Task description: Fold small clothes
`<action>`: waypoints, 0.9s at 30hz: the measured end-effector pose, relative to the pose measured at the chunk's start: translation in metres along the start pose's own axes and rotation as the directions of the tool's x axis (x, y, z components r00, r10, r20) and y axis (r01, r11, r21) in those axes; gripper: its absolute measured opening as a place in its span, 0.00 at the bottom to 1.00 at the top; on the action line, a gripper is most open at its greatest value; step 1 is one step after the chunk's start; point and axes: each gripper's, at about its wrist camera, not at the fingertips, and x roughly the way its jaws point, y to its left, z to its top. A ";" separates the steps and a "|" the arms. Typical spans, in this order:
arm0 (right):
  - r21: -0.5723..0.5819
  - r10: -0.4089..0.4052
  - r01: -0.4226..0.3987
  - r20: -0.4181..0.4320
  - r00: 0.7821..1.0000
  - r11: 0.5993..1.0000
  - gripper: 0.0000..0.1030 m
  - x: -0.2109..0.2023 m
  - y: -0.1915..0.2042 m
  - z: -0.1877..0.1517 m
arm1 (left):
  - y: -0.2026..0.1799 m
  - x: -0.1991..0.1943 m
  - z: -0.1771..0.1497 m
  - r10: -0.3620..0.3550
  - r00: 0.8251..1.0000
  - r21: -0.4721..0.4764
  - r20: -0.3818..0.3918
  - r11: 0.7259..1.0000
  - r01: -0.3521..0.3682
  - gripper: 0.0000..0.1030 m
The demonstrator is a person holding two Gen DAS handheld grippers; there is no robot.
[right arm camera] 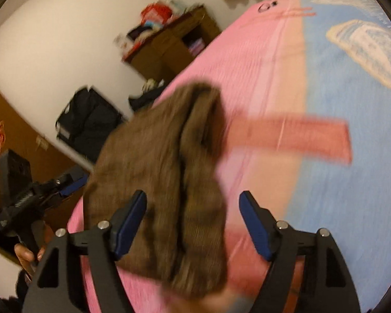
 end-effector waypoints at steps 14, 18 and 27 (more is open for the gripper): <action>0.353 0.315 -0.285 -0.029 0.949 0.891 0.21 -0.022 -0.016 -0.021 | 0.016 -0.006 -0.006 -0.022 0.994 -0.061 -0.106 0.998 0.015 0.21; 0.380 0.278 -0.218 -0.111 0.954 0.899 0.21 -0.025 -0.031 -0.031 | 0.022 -0.004 -0.009 0.129 0.980 0.045 -0.152 0.991 -0.123 0.22; -0.096 -0.156 0.170 0.144 0.977 0.981 0.20 -0.077 0.034 -0.018 | -0.031 -0.020 -0.013 0.307 0.948 0.215 0.086 0.923 -0.318 0.27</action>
